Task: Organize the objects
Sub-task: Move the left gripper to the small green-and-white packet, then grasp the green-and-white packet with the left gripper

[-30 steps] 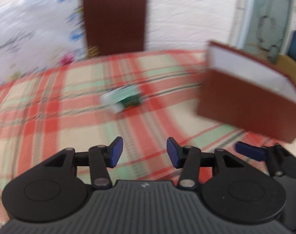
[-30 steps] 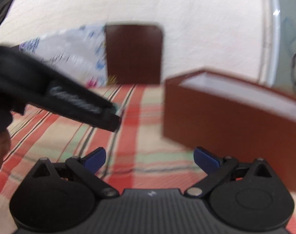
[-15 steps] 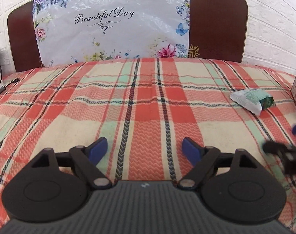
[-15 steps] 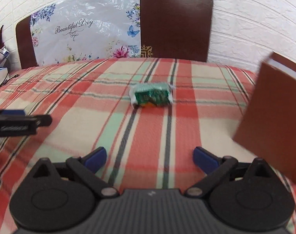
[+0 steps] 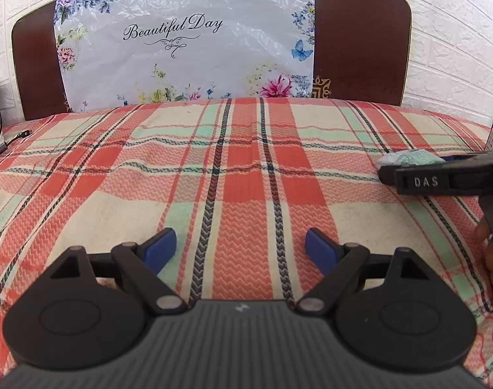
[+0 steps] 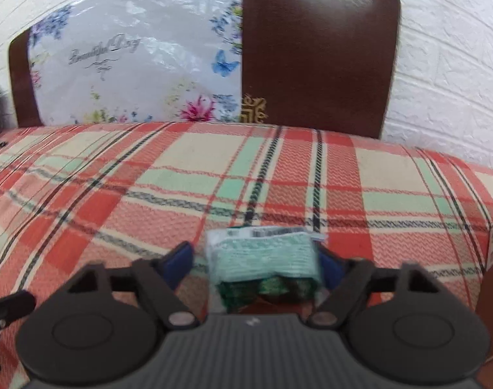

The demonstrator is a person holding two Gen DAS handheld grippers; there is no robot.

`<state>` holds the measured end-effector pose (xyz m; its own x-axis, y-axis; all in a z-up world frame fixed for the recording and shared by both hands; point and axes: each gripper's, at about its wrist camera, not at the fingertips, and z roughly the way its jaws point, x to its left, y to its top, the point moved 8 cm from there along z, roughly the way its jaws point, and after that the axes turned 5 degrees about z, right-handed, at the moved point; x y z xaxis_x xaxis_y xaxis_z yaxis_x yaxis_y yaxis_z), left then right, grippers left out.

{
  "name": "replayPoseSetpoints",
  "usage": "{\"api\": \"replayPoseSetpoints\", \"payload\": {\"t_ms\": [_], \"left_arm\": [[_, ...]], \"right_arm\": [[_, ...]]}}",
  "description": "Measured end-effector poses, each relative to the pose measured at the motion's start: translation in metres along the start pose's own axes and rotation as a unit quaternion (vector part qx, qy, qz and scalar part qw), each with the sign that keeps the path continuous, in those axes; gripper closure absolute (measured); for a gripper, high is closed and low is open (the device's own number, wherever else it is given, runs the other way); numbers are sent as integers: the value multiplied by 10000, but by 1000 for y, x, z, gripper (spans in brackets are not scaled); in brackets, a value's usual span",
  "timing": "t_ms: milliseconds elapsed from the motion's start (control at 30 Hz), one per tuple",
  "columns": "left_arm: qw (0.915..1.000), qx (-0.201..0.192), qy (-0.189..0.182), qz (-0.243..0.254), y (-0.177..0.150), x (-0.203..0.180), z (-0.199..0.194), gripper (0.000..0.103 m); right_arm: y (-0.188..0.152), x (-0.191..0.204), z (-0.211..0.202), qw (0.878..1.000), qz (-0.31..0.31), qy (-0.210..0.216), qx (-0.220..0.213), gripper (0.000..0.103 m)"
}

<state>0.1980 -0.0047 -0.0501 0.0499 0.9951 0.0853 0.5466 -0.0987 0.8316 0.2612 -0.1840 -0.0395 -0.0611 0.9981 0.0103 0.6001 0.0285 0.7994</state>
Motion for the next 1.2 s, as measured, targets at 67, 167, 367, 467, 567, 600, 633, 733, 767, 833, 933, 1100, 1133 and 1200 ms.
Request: {"api": "replayPoseSetpoints", "payload": {"t_ms": [67,167,367,467,567,600,633,733,767,833,933,1100,1133,1200], "left_arm": [[10000,0,1,-3,0,0,0,15],[10000,2,-1,-4,0,0,0,14],[10000,3,10,-1,0,0,-1,13],[10000,4,18,-2,-1,-1,-1,13],[10000,24,34,33,-1,-1,1,13],[10000,34,29,48,0,-2,1,13],[10000,49,18,52,0,-1,1,13],[9998,165,24,131,0,-2,-2,11],[9996,222,43,168,-2,-3,-5,11],[9993,343,-10,123,-6,-4,-14,11],[9980,578,-228,123,-14,-10,-31,11],[9840,1222,-1259,-295,-22,-37,-63,10],[9774,1389,-1537,-432,-22,-44,-68,10],[9610,1700,-2064,-701,-22,-61,-73,11]], "right_arm": [[-5,4,-9,10000,-64,-38,-14,49],[-16,5,-29,9999,56,77,41,49],[-59,16,-91,9989,40,428,191,49],[-83,22,-125,9985,52,508,183,48],[-98,23,-150,9987,31,488,109,41],[-100,22,-154,9988,75,471,101,37],[-101,19,-155,9988,148,460,116,29],[-101,11,-156,9984,335,401,201,24],[-101,9,-157,9985,339,377,215,19],[-105,7,-158,9984,319,392,253,13],[-111,3,-162,9979,319,483,281,10],[-115,9,-165,9979,80,558,312,5],[-116,11,-166,9979,45,563,301,5],[-116,12,-167,9979,17,581,294,5]]}}
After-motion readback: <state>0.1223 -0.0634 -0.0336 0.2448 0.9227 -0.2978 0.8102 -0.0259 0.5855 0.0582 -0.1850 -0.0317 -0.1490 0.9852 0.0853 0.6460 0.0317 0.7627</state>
